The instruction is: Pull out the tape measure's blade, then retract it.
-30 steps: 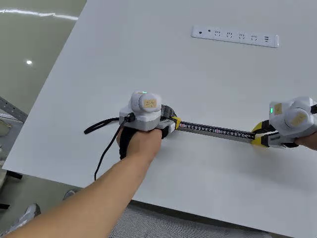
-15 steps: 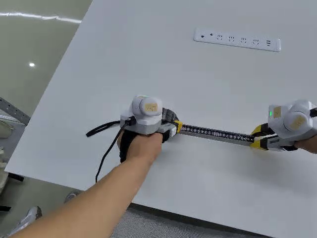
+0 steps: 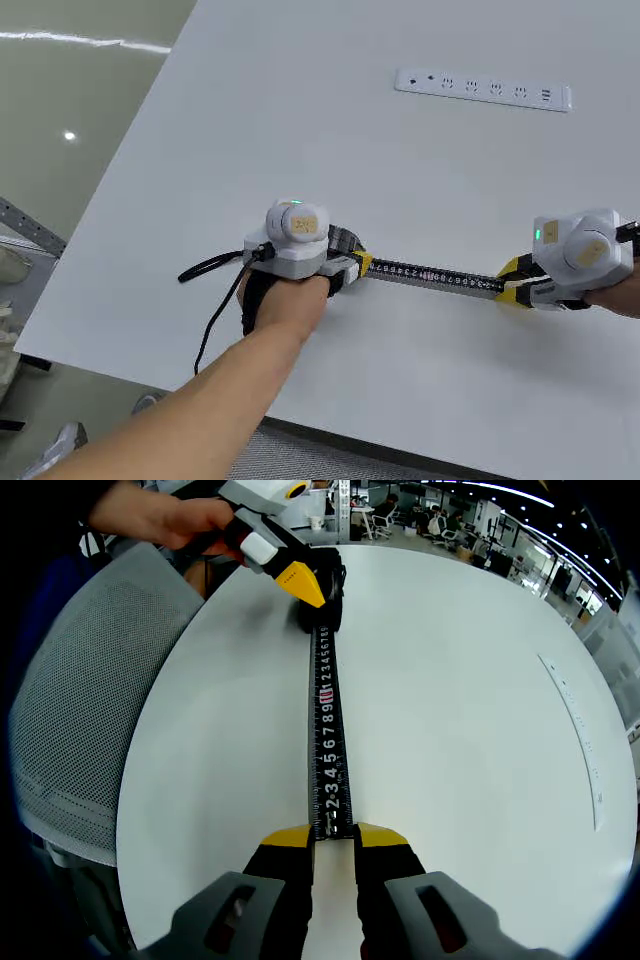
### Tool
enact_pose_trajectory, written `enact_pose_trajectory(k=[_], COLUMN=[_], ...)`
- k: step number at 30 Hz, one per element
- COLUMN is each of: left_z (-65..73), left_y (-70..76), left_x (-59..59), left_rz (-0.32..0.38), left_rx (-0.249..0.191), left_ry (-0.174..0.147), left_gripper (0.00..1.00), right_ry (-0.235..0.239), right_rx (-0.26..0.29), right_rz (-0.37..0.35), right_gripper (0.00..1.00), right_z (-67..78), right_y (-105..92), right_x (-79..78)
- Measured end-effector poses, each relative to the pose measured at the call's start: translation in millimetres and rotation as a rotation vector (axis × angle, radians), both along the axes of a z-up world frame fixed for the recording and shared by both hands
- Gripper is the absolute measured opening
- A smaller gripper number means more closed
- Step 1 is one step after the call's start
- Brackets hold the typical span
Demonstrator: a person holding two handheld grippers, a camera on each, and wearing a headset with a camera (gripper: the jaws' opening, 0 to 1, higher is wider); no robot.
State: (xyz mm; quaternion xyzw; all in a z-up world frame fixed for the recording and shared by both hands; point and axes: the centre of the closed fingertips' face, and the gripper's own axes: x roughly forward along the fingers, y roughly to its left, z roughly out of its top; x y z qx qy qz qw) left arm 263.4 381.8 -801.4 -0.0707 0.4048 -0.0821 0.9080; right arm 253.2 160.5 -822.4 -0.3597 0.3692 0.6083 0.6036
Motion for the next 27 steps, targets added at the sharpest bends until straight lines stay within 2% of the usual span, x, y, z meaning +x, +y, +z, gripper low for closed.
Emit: enact_pose_trajectory(k=[27], left_z=[0.6], left_y=[-0.8], left_x=[-1.5], left_rz=[-0.005], left_rx=[-0.02], left_ry=[0.003], left_gripper=[0.59], right_ry=[0.014], right_rx=[0.036], right_rz=[0.018], right_gripper=[0.11], right_z=[1.2], right_y=[31.4], right_x=[-2.5])
